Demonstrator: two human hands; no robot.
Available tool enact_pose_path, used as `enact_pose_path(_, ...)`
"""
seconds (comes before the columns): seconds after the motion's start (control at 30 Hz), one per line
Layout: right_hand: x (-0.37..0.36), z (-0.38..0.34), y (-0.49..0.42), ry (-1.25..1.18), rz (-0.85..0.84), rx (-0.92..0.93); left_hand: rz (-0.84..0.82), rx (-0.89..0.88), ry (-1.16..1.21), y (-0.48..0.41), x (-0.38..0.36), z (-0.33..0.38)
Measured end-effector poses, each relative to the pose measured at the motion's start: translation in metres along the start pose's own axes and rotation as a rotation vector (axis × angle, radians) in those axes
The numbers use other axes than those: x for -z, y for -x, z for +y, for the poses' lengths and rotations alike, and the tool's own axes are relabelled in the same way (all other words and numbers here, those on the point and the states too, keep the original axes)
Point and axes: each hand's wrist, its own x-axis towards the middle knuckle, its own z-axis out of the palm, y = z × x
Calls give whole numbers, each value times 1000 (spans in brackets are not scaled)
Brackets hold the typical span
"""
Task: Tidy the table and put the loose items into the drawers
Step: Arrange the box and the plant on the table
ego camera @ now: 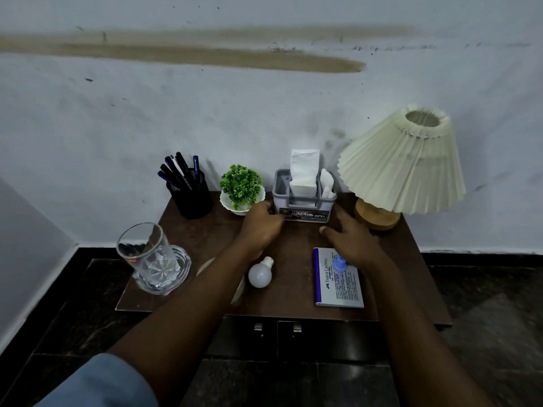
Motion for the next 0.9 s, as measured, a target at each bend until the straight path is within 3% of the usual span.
enact_pose_path(0.3,1,2,1,-11,-34,5,-1,6,-6,1,0,0)
enact_pose_path(0.4,0,4,0,-6,-26,-9,32,-86,-131,3,2,3)
enact_pose_path(0.5,2,2,-1,-51,69,17,388,-302,-340,6,6,4)
enact_pose_path(0.6,4,-3,-3,-165,155,100,714,-322,-434,11,19,0)
enact_pose_path(0.73,6,-13,-12,-182,96,155,584,-150,-271,-5,46,-11)
enact_pose_path(0.9,4,-22,-19,-323,27,159,374,-181,-168,-21,46,-22)
